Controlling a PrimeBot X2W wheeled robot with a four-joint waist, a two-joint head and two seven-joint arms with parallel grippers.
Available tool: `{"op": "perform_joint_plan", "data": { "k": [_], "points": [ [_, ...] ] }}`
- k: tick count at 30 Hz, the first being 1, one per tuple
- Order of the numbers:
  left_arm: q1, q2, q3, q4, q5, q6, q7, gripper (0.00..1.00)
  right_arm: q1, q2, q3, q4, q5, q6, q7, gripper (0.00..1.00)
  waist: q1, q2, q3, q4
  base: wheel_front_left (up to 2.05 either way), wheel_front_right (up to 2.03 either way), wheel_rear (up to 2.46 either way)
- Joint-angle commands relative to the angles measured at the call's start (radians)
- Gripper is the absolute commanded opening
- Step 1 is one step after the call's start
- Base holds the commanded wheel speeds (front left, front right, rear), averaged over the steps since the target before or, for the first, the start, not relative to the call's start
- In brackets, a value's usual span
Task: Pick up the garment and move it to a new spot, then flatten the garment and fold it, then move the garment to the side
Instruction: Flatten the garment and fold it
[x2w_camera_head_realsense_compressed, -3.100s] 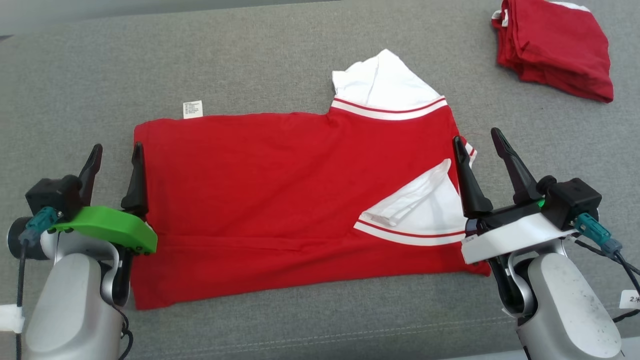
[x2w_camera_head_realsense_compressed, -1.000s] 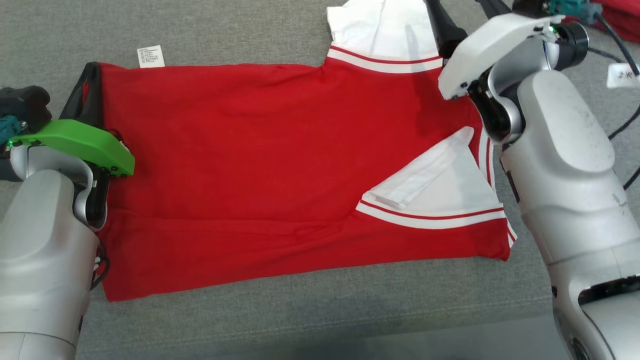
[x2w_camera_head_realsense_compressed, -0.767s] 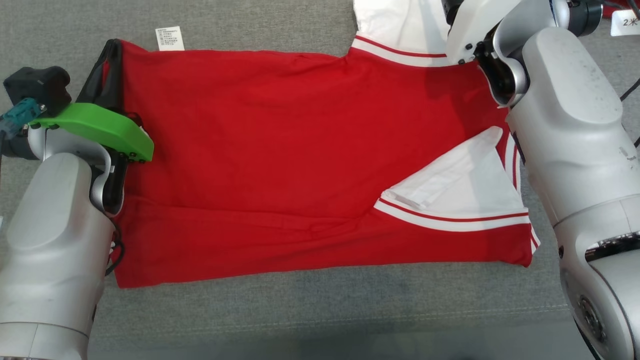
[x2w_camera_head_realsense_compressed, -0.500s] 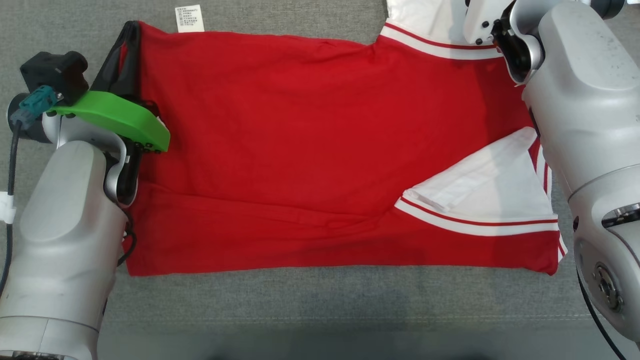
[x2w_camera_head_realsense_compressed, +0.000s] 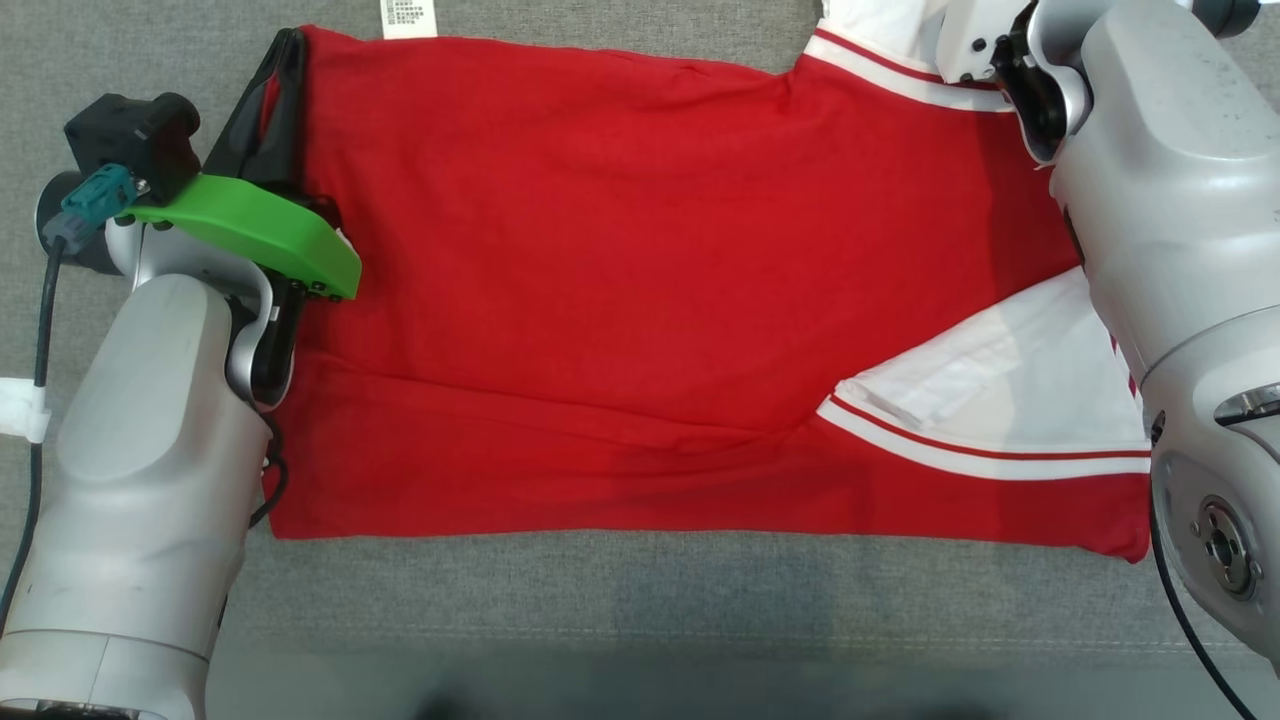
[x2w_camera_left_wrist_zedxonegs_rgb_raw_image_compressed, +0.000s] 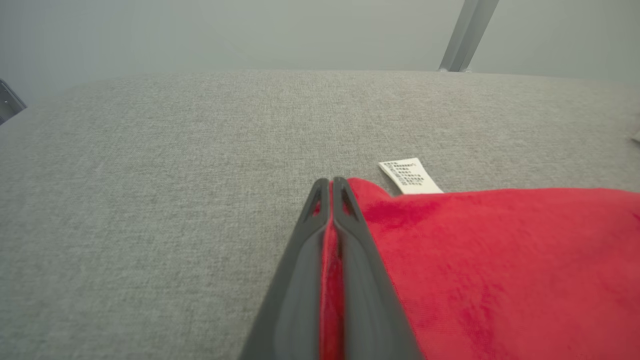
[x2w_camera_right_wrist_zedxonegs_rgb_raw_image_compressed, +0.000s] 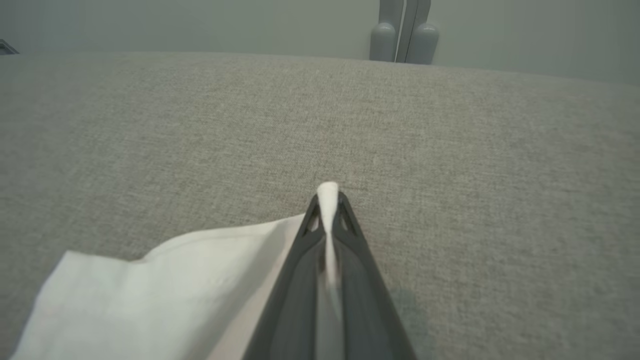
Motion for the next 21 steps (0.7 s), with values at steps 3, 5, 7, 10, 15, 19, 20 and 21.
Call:
{"op": "perform_joint_plan", "data": {
  "k": [3, 5, 7, 10, 15, 19, 20, 21],
  "points": [
    [0.019, 0.013, 0.011, 0.007, -0.002, -0.001, -0.004, 0.00, -0.012, 0.005, 0.002, 0.004, -0.009, -0.001, -0.067, 0.00, -0.0001, 0.0000, -0.024, -0.016, 0.00, 0.00, 0.00],
    [0.024, 0.016, 0.013, 0.009, -0.002, -0.001, -0.004, 0.00, -0.013, 0.005, 0.001, 0.002, -0.006, -0.001, -0.088, 0.00, -0.0001, 0.0000, -0.031, -0.020, 0.00, 0.00, 0.00],
    [0.031, 0.020, 0.019, 0.009, -0.001, -0.001, -0.004, 0.00, -0.013, 0.003, 0.005, -0.001, -0.003, -0.001, -0.128, 0.00, -0.0001, 0.0000, -0.048, -0.029, 0.00, 0.00, 0.00],
    [0.050, 0.023, 0.027, 0.002, 0.003, -0.001, -0.004, 0.00, 0.012, 0.012, 0.027, -0.006, 0.015, -0.001, -0.172, 0.00, -0.0001, 0.0000, -0.075, -0.038, 0.00, 0.00, 0.00],
    [0.091, 0.032, 0.047, -0.011, 0.010, -0.001, -0.004, 0.00, 0.075, 0.022, 0.082, -0.046, 0.098, -0.001, -0.211, 0.00, -0.0001, 0.0000, -0.112, -0.059, 0.00, 0.00, 0.00],
    [0.123, 0.040, 0.059, -0.021, 0.014, -0.001, -0.004, 0.00, 0.149, 0.027, 0.148, -0.129, 0.196, -0.001, -0.224, 0.00, -0.0001, 0.0000, -0.135, -0.074, 0.00, 0.00, 0.00],
    [0.129, 0.042, 0.063, -0.025, 0.012, -0.001, -0.004, 0.00, 0.169, 0.022, 0.170, -0.157, 0.224, -0.001, -0.226, 0.00, -0.0001, 0.0000, -0.141, -0.077, 0.00, 0.00, 0.00],
    [0.138, 0.044, 0.067, -0.028, 0.012, -0.001, -0.004, 0.00, 0.191, 0.009, 0.188, -0.187, 0.254, -0.001, -0.227, 0.00, -0.0001, 0.0000, -0.147, -0.080, 0.00, 0.00, 0.00]
  ]
}}
